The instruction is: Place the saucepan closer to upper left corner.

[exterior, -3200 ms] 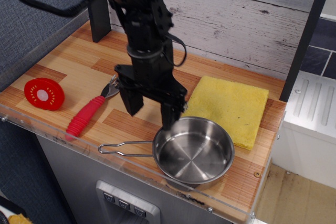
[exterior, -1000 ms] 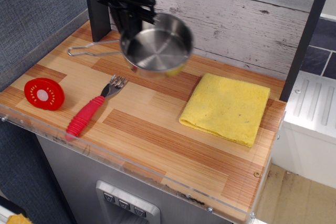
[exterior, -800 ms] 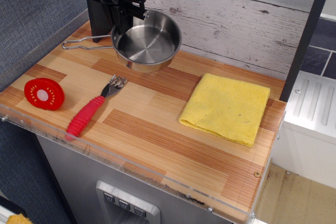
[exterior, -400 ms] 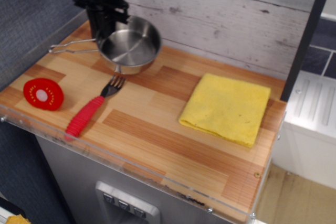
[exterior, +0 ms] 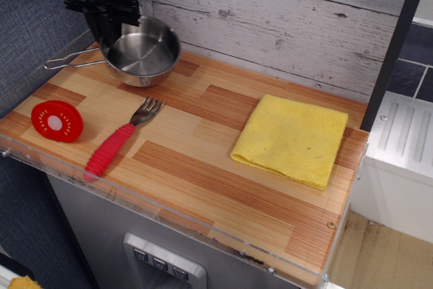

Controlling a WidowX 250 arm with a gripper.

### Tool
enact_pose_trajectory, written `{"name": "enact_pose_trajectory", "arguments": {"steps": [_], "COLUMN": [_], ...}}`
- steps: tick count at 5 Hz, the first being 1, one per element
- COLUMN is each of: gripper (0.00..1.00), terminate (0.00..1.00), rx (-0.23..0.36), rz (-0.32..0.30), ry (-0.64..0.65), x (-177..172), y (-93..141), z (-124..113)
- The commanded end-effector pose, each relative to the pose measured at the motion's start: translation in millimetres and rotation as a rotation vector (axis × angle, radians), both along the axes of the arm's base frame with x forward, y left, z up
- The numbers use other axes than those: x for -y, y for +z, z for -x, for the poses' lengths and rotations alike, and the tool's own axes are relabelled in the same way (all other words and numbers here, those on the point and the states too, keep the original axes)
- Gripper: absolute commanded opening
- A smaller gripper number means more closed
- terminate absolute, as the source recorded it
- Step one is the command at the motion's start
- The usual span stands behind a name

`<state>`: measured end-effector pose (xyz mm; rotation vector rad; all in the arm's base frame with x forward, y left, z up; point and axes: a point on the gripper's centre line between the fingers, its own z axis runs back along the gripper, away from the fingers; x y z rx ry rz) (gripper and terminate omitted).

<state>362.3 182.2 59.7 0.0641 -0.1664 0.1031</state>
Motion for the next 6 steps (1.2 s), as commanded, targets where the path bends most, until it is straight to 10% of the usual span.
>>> {"name": "enact_pose_trajectory", "arguments": {"steps": [1, 2, 4, 6], "gripper": [0.0, 1.0, 1.0, 1.0], "terminate": [0.0, 0.0, 0.0, 0.0], "rx": [0.01, -0.021, -0.068, 0.128], "rz": [-0.034, -0.038, -0.06, -0.098], "ry": [0.016, 0.005, 0.01, 0.126], "x": [-9.5, -4.8, 0.7, 37.1], "y": [12.8, 7.5, 3.7, 73.4], "z": [6.3, 10.3, 13.5, 32.9]}}
